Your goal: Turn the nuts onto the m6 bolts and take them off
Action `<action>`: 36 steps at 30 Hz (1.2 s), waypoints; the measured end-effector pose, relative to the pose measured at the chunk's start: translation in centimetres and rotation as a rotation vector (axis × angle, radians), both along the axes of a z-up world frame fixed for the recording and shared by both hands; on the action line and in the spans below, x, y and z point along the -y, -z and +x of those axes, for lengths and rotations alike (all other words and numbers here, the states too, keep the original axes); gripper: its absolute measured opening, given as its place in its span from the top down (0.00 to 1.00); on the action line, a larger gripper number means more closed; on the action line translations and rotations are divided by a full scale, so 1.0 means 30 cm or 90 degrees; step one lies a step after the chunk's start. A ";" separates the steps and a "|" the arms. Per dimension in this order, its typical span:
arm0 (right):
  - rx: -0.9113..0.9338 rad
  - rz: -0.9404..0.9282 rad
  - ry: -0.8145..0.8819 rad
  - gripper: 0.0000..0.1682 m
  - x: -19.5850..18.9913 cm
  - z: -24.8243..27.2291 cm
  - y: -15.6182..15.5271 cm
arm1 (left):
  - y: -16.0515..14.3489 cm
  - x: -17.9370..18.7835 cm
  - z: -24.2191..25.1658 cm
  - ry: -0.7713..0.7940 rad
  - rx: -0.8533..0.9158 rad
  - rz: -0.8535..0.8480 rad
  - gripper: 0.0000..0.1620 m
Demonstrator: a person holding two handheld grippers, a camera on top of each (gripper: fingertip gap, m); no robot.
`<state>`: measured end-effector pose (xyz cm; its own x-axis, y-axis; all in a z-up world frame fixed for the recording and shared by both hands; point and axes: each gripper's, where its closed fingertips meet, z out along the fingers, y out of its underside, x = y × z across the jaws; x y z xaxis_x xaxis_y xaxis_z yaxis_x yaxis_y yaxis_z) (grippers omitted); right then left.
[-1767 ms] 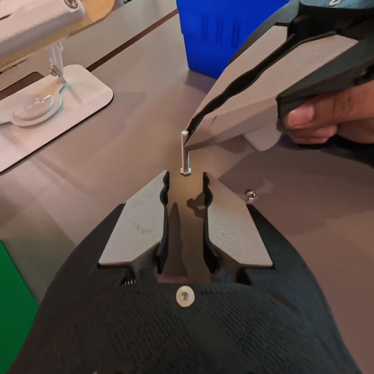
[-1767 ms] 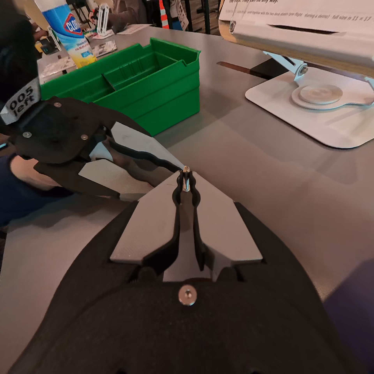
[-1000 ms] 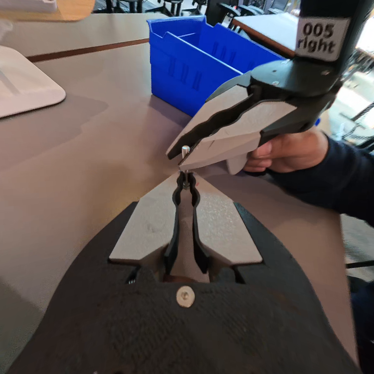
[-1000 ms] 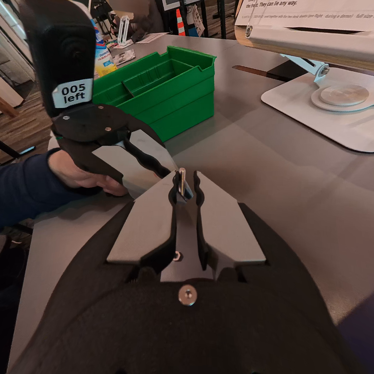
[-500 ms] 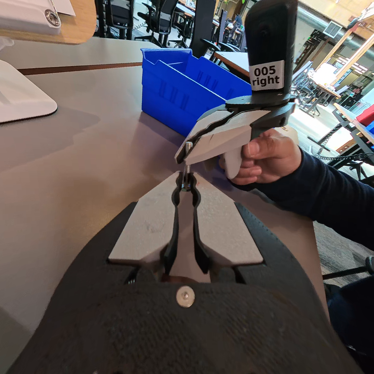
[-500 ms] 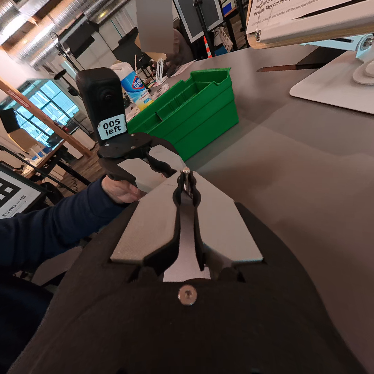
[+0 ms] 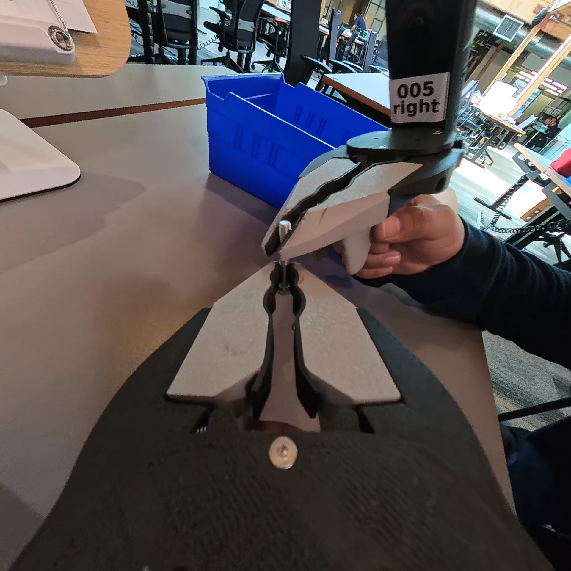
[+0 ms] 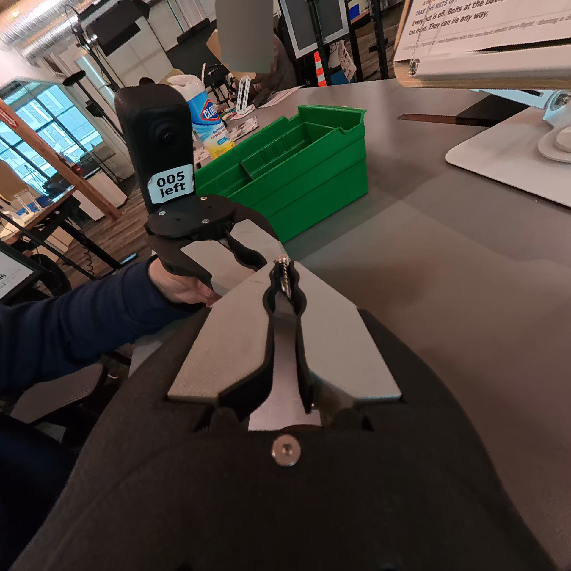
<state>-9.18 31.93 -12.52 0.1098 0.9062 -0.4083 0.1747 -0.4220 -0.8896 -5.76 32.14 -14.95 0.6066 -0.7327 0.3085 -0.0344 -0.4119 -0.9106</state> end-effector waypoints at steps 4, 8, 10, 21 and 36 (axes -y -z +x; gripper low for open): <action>0.008 0.016 0.001 0.99 0.004 -0.001 0.001 | -0.002 0.003 -0.001 0.003 0.005 -0.004 0.98; 0.003 0.008 -0.003 0.99 0.008 -0.002 -0.002 | -0.011 0.004 -0.002 0.002 0.011 0.002 0.99; 0.003 0.014 -0.003 0.99 0.009 -0.002 -0.003 | -0.010 0.004 -0.002 0.000 0.005 0.008 0.99; -0.011 0.051 0.004 0.93 0.007 0.009 -0.042 | -0.017 -0.009 -0.026 -0.024 -0.013 0.025 0.99; 0.335 0.220 -0.053 0.89 0.097 0.088 0.211 | 0.040 -0.036 -0.128 -0.046 -0.077 0.020 0.99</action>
<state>-6.54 29.02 -18.85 0.1399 0.9902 -0.0009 0.6457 -0.0919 -0.7580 -9.58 33.22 -16.13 0.6893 -0.6942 0.2071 -0.1167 -0.3886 -0.9140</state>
